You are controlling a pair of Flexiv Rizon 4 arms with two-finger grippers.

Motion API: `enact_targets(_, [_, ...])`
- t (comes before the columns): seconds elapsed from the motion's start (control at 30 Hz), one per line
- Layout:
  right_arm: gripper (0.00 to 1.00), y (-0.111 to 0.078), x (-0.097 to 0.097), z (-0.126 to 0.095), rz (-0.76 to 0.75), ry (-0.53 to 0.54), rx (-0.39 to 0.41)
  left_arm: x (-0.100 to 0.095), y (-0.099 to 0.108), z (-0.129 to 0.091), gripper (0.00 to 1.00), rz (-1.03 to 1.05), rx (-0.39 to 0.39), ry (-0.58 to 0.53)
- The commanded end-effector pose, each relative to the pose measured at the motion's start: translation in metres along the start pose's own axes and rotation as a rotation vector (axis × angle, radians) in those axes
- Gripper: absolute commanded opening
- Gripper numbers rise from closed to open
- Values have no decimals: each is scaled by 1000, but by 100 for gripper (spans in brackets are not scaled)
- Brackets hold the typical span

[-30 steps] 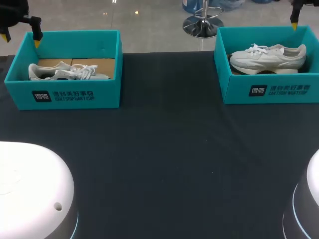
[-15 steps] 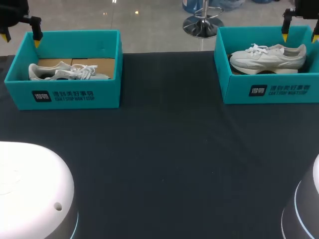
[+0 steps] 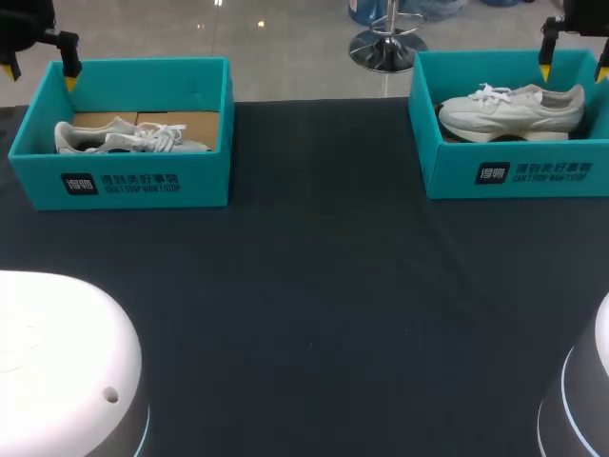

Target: Take the shoe out of the shoebox, open the shoe tongue, remove and reinsert the insole, then place the shoe into the shoebox

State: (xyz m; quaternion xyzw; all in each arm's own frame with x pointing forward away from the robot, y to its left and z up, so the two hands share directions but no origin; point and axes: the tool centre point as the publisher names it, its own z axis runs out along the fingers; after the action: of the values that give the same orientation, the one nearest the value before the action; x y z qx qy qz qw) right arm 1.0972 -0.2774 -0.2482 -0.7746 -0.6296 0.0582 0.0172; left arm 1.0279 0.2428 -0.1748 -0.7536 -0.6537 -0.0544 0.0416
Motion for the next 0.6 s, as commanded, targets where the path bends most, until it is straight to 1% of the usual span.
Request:
enact_targets(0.03, [100, 15, -4, 12, -6, 36, 4, 0, -1, 0, 100, 1, -3, 1])
enact_targets(0.3, [100, 37, -5, 38, 2, 58, -36, 0, -1, 0, 100, 1, -3, 1])
enact_targets(0.6, [100, 53, -13, 45, -5, 36, -77, 0, -1, 0, 100, 1, -3, 1])
